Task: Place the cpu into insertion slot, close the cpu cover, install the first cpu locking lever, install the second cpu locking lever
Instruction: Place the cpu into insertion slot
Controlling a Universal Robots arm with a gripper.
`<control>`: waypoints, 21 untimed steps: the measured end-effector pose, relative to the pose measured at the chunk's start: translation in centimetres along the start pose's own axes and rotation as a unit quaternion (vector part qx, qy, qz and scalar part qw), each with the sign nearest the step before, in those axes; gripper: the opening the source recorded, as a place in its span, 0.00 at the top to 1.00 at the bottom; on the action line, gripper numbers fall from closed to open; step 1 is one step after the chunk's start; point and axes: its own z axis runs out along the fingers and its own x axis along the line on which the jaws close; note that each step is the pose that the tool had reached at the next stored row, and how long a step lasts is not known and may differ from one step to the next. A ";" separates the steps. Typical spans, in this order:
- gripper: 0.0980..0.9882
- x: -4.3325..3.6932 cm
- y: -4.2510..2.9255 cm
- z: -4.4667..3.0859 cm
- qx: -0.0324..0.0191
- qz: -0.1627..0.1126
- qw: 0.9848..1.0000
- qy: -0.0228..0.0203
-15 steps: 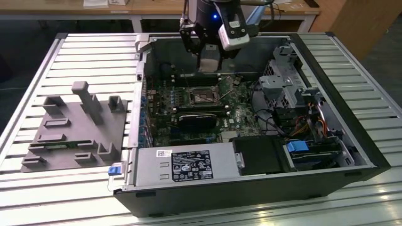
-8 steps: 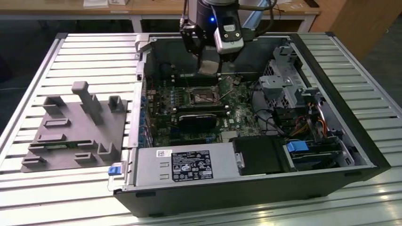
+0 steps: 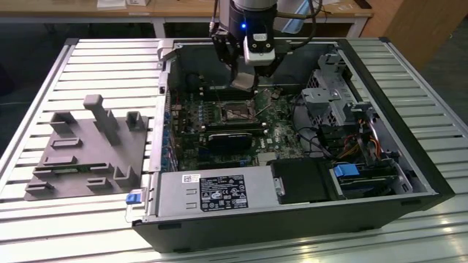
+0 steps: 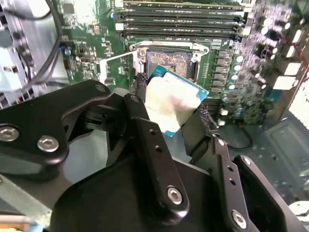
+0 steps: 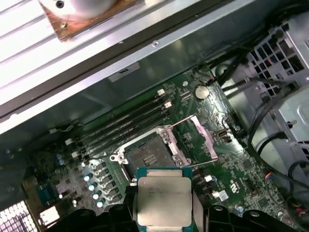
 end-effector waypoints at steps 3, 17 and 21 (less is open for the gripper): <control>0.51 0.00 -0.02 0.22 -0.001 0.027 1.000 -0.002; 0.51 -0.02 -0.10 1.06 -0.003 0.153 0.988 -0.014; 0.51 -0.03 -0.12 1.30 -0.004 0.188 0.982 -0.017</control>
